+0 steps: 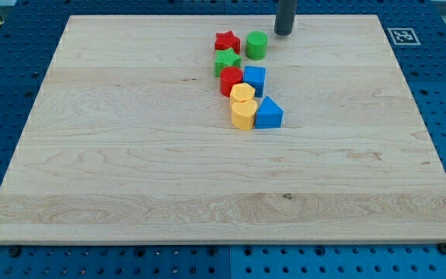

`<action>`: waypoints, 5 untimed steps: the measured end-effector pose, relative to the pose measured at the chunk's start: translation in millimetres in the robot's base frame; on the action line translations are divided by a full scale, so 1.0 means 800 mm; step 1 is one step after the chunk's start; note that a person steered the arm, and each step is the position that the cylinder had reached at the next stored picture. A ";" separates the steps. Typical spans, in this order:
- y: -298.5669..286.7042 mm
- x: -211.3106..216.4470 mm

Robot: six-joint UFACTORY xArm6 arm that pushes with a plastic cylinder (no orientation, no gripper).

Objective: Separate the yellow heart from the group of blocks

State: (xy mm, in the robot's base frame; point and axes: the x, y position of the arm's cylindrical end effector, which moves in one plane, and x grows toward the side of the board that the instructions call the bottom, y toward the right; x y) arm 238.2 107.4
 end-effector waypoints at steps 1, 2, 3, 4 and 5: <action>0.000 0.000; -0.032 0.000; -0.098 -0.001; -0.171 -0.001; -0.229 0.008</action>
State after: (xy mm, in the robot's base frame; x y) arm 244.4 -75.4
